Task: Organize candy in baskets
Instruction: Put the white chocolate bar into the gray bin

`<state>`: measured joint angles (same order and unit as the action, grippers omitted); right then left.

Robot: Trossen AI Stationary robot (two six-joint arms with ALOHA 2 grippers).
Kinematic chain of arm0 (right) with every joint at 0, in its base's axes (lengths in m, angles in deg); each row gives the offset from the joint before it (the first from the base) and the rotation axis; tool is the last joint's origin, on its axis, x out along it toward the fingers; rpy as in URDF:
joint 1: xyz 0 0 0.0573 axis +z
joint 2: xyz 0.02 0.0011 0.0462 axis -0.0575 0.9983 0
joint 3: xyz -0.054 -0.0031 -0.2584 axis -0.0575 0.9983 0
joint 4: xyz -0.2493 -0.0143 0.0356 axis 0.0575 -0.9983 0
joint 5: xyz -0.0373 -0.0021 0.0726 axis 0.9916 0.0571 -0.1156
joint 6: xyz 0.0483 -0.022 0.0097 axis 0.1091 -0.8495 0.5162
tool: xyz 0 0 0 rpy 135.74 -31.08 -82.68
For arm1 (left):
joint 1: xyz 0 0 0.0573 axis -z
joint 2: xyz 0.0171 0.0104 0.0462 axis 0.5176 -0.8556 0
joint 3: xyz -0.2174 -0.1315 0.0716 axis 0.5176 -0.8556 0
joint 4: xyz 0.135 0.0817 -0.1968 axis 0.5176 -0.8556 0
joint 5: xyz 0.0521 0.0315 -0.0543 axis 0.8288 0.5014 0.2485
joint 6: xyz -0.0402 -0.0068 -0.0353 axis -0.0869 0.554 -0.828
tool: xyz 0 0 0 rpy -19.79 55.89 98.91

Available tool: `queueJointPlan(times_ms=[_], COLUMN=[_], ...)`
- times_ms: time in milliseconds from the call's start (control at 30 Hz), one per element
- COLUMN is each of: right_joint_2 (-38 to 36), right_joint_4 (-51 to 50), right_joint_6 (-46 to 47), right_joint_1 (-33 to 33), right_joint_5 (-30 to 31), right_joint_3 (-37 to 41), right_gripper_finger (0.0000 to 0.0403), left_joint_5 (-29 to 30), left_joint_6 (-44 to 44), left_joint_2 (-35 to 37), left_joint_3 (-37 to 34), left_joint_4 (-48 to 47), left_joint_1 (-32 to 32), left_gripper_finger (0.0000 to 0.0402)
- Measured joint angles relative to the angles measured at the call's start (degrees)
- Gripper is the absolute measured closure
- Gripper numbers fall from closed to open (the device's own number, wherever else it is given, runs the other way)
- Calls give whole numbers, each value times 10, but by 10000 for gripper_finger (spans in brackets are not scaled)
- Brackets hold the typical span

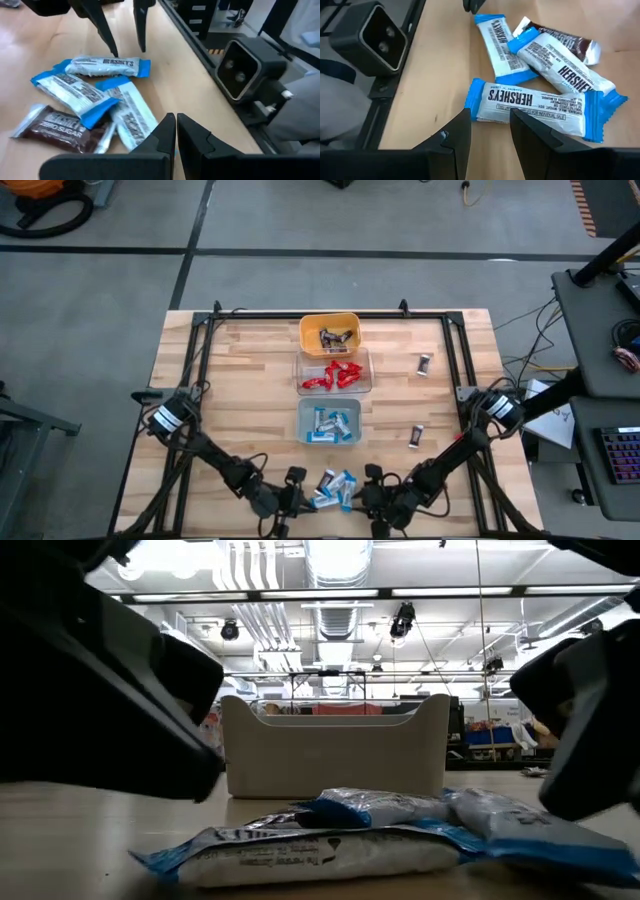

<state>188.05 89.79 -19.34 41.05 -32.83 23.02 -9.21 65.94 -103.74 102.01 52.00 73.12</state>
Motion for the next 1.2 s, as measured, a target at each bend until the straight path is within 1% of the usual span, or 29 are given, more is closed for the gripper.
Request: queueJointPlan(times_ms=[133, 300, 500, 767, 1067, 1200], right_joint_2=[-1, -1, -6, -13, -14, -18], right_joint_4=[1, -2, -2, -11, -11, -11], right_joint_6=[-9, -15, -18, -17, -10, -7], right_joint_1=[-5, -9, -9, -9, -7, -5], right_joint_5=[12, 12, 12, 12, 13, 13], right_joint_3=[0, 0, 0, 0, 0, 0], right_gripper_finger=[275, 275, 275, 275, 275, 275], left_joint_5=[0, 1, 32, 46, 43, 43], left_joint_6=[5, 5, -1, -1, 25, 20], left_joint_2=[0, 0, 2, 40, 73, 78], left_joint_3=[-1, -7, -24, -50, -51, -49], left_joint_4=[-4, -9, -11, -13, -13, -14], left_joint_1=[-7, -14, -14, -15, -8, -5], left_gripper_finger=[401, 401, 402, 402, 401, 399])
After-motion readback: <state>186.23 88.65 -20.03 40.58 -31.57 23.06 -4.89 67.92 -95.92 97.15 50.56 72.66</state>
